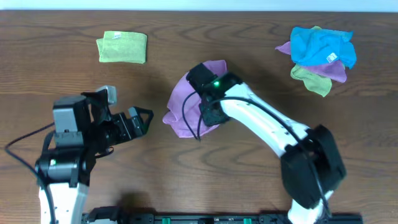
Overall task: Fold the cloth
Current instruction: 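Lay the purple cloth flat while moving the left gripper toward it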
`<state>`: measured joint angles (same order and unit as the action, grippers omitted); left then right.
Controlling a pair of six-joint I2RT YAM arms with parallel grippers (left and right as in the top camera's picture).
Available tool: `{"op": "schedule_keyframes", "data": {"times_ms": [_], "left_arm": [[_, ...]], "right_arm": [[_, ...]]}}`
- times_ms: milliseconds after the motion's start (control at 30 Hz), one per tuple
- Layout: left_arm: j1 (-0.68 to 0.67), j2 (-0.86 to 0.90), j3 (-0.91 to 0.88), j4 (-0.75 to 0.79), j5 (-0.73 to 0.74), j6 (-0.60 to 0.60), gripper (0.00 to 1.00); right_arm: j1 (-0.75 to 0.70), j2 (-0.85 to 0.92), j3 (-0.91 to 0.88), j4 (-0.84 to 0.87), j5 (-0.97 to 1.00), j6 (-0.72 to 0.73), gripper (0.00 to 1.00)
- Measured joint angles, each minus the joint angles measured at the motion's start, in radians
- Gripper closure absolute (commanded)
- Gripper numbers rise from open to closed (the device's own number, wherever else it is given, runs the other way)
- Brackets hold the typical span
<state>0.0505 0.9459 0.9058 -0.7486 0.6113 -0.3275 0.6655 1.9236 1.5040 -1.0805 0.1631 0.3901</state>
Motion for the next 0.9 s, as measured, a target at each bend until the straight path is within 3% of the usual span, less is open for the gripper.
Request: {"op": "schedule_keyframes", "data": {"times_ms": [467,733,900], "left_arm": [[-0.039,0.300,0.000,0.001,0.108,-0.123,0.05],[-0.079,0.359,-0.005,-0.005,0.155,-0.150,0.05],[-0.080,0.359,-0.126,0.073,0.201,-0.217,0.05]], "right_arm": [[-0.137,-0.035,0.000,-0.052,0.193,0.060,0.99],[-0.140,-0.035,0.000,-0.048,0.197,0.066,0.99],[-0.140,-0.035,0.000,-0.042,0.187,0.066,0.99]]}}
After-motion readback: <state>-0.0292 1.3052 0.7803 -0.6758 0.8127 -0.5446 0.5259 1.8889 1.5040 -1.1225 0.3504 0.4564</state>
